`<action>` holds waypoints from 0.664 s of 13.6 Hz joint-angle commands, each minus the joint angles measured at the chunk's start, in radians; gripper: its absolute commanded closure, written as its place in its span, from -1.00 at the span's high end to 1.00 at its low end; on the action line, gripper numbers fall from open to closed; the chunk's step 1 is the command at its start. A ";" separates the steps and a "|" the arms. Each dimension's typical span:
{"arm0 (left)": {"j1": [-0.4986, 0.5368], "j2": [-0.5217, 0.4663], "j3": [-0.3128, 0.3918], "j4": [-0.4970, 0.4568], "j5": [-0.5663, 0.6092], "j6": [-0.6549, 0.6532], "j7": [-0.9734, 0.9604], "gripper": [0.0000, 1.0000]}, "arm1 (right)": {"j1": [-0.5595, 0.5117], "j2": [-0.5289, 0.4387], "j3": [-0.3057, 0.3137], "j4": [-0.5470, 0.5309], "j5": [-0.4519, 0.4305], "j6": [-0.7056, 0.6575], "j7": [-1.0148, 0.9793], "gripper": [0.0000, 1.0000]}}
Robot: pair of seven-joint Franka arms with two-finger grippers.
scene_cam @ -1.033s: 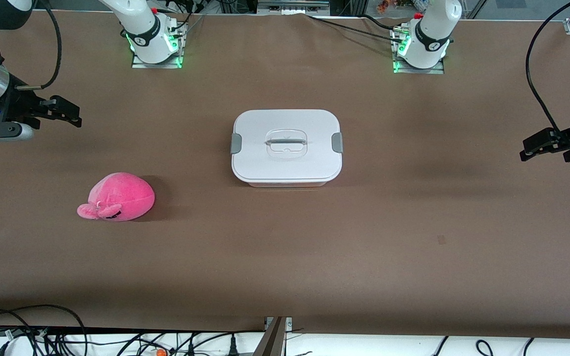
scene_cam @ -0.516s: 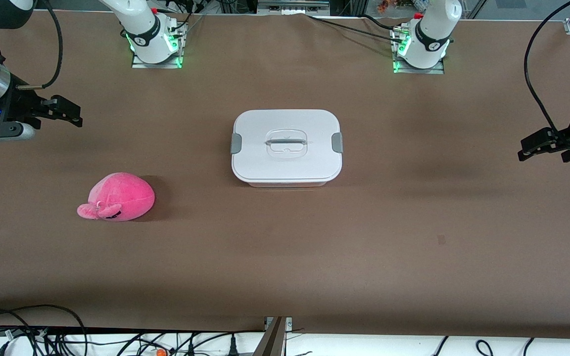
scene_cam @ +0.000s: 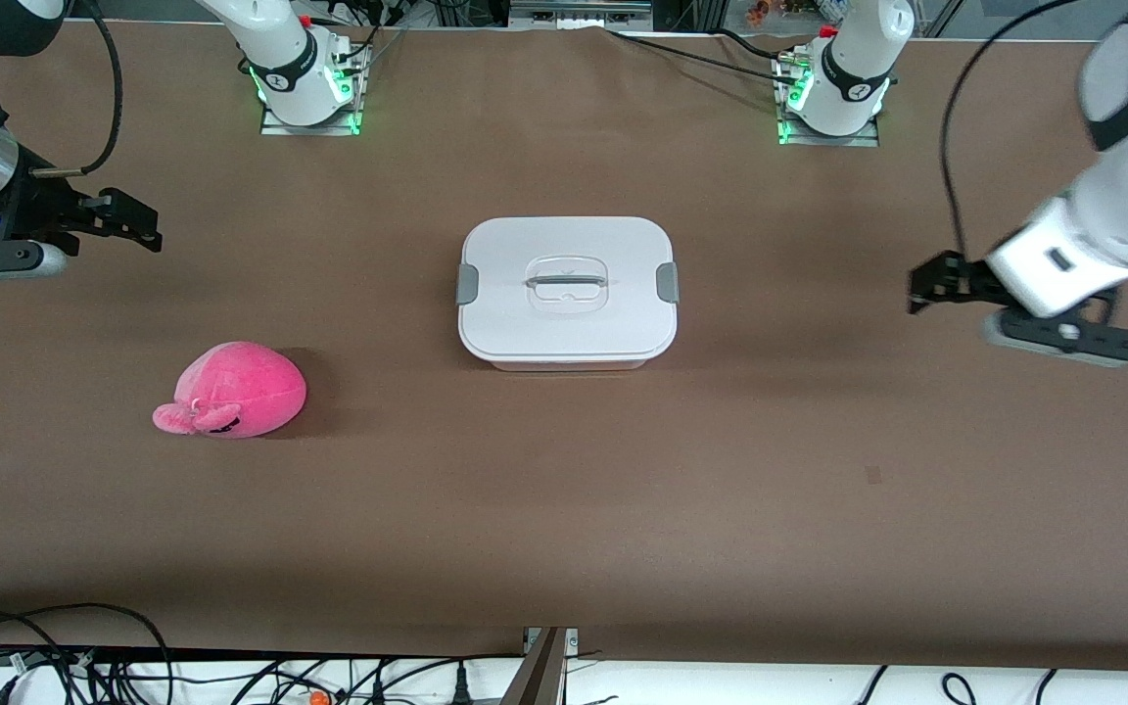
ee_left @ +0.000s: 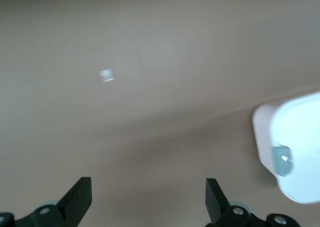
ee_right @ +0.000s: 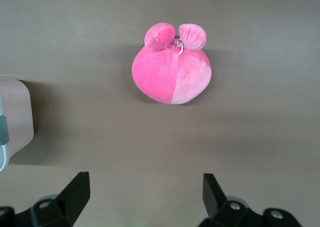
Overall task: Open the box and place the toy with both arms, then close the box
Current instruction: 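Move the left gripper toward the white lid's handle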
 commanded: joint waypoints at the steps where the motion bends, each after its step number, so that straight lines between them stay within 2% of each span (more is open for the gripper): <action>1: -0.037 0.031 -0.075 0.017 -0.014 -0.021 0.010 1.00 | -0.003 0.010 0.001 0.027 -0.014 -0.013 -0.007 1.00; 3: -0.097 0.063 -0.137 0.020 -0.008 -0.019 0.085 1.00 | -0.003 0.010 0.001 0.027 -0.014 -0.013 -0.007 1.00; 6: -0.259 0.118 -0.143 0.020 0.008 -0.009 0.155 1.00 | -0.003 0.012 0.003 0.027 -0.016 -0.009 -0.007 1.00; 9: -0.370 0.241 -0.144 0.062 0.084 0.118 0.342 1.00 | -0.002 0.012 0.006 0.027 -0.016 -0.009 -0.007 1.00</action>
